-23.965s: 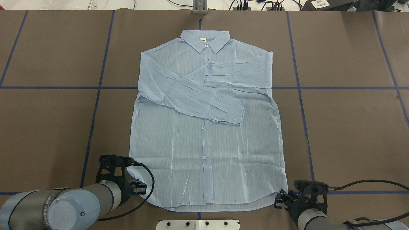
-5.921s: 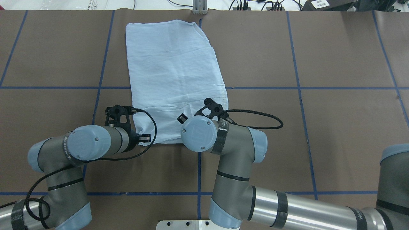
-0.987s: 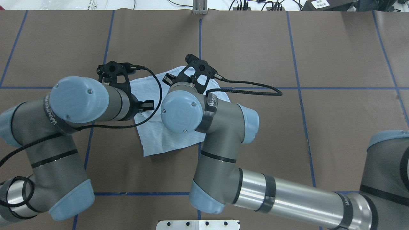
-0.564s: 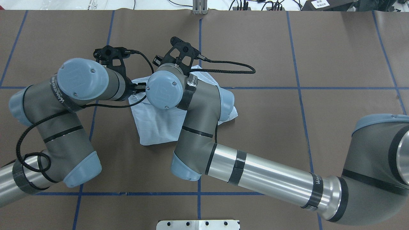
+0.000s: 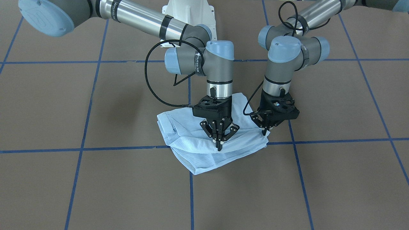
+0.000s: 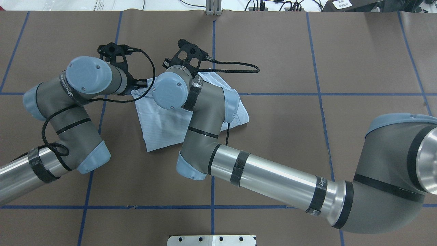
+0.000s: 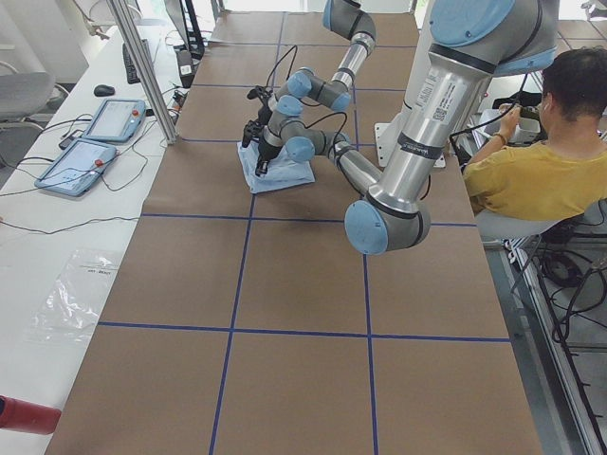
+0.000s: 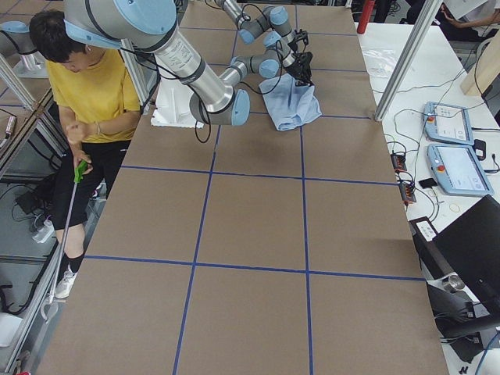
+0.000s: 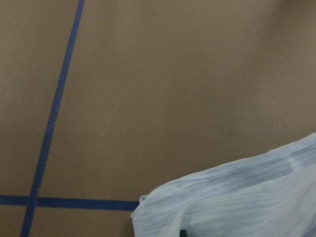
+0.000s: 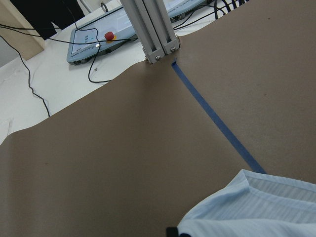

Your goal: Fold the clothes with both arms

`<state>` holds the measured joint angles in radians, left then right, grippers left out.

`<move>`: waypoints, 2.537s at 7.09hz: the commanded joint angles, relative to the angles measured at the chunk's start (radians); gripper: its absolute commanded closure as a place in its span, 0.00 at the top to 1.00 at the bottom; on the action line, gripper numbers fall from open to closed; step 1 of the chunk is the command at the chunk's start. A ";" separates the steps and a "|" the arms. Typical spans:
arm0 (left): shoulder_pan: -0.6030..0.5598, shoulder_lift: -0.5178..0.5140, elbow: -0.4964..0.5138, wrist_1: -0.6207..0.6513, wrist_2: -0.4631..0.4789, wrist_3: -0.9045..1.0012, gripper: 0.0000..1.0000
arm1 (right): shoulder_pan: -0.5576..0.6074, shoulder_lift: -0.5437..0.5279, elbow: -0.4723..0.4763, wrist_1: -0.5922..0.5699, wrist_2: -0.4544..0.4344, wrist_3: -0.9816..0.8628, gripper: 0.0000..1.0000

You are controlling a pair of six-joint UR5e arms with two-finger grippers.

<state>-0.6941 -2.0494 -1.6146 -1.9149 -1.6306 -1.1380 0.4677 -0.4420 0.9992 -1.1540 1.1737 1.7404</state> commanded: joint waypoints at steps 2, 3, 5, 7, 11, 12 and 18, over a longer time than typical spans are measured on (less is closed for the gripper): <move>-0.028 0.000 0.018 -0.053 -0.012 0.125 1.00 | 0.009 0.066 -0.011 0.007 0.059 -0.050 1.00; -0.028 -0.002 0.015 -0.053 -0.050 0.142 1.00 | 0.028 0.066 -0.005 0.005 0.104 -0.082 1.00; -0.021 -0.003 0.016 -0.050 -0.057 0.130 1.00 | 0.075 0.034 0.037 0.000 0.194 -0.165 1.00; -0.013 -0.018 0.082 -0.058 -0.051 0.129 1.00 | 0.155 -0.108 0.194 0.008 0.344 -0.292 1.00; -0.027 -0.074 0.303 -0.285 -0.048 0.142 0.00 | 0.170 -0.126 0.194 0.011 0.354 -0.321 1.00; -0.068 -0.074 0.303 -0.283 -0.049 0.189 0.00 | 0.170 -0.126 0.194 0.011 0.353 -0.320 1.00; -0.221 -0.069 0.303 -0.288 -0.122 0.428 1.00 | 0.135 -0.145 0.191 -0.012 0.350 -0.140 0.98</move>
<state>-0.8806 -2.1216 -1.2843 -2.2079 -1.7013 -0.7895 0.6254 -0.5808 1.1910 -1.1499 1.5235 1.4796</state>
